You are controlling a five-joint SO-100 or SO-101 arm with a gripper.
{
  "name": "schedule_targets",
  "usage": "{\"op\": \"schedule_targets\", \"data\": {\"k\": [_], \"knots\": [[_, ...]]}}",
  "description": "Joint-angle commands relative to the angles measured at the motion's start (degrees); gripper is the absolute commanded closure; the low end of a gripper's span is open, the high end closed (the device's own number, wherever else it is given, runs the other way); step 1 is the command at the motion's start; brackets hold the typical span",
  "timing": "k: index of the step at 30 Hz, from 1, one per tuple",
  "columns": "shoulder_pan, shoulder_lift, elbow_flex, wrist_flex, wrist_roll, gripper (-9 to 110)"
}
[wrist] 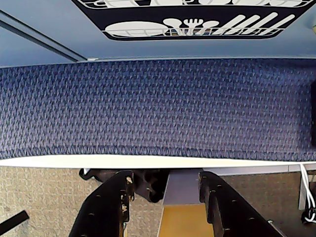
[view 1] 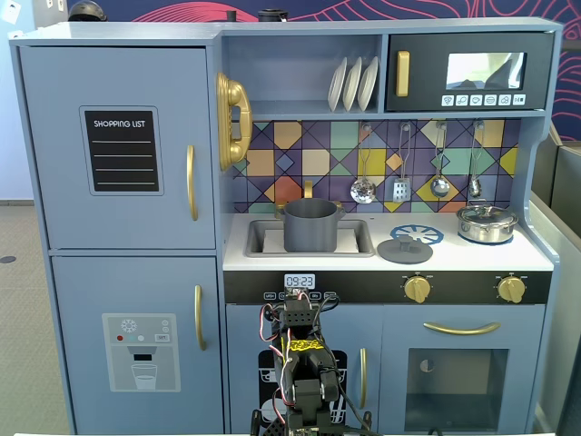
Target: Pick up the lid from the counter and put it on the gray recipient
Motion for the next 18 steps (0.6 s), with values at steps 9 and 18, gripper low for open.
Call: {"op": "schedule_targets", "data": {"k": [9,18], "knots": [[7.8,-0.3,-0.1,9.8,2.7,101],[9.1,-3.9,-10.5,3.1,0.3,101]]}}
